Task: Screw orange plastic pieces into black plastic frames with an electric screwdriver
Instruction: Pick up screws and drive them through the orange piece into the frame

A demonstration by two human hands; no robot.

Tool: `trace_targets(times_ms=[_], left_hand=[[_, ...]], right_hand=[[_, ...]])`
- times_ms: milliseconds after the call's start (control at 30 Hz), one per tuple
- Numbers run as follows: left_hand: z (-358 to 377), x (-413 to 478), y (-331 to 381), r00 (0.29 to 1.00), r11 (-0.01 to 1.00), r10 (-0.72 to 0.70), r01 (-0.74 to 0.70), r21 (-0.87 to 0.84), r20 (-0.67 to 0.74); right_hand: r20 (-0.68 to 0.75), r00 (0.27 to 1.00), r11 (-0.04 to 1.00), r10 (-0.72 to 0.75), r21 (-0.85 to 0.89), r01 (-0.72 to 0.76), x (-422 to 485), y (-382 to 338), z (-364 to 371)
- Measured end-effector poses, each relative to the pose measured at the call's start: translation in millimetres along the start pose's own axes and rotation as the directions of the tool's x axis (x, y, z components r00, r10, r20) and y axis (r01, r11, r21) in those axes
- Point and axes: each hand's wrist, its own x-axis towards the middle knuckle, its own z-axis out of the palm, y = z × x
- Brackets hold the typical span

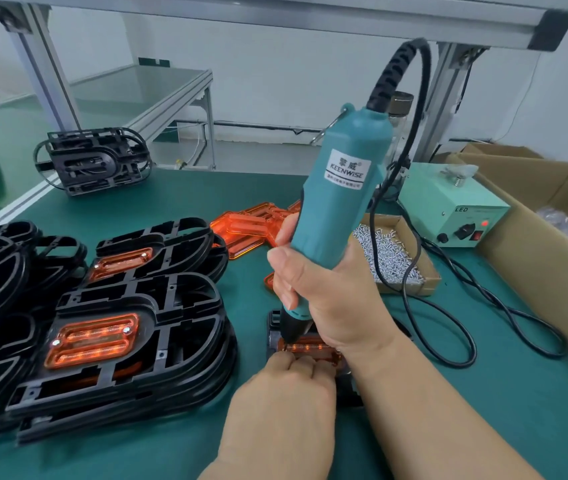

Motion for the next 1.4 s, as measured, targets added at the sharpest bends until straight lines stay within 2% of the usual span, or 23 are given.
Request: trace_targets(times_ms=[167, 367, 1000, 1133, 1400], left_hand=[[0.5, 0.0, -2.8, 0.998, 0.999, 0.032, -0.032, 0.001, -0.057], [4.8, 0.7, -1.1, 0.997, 0.997, -0.016, 0.022, 0.076, -0.073], [-4.5, 5.3, 0.4, 0.998, 0.994, -0.003, -0.004, 0.11, 0.062], [-8.5, 5.6, 1.4, 0.994, 0.992, -0.012, -0.003, 0.127, 0.113], [-24.1, 10.6, 3.6, 0.954, 0.996, -0.046, 0.022, 0.083, 0.298]], right_hand=[[-0.059, 0.998, 0.997, -0.038, 0.064, 0.041, -4.5, 1.5, -6.0], [-0.121, 0.991, 0.985, -0.05, 0.157, 0.069, -9.3, 0.8, -15.0], [-0.123, 0.988, 0.982, -0.098, 0.148, 0.116, -13.0, -3.0, -8.0], [-0.112, 0.979, 0.944, -0.173, 0.264, 0.197, -3.0, -14.3, -9.9], [-0.472, 0.879, 0.92, -0.072, 0.31, 0.242, -4.1, -13.9, -44.9]])
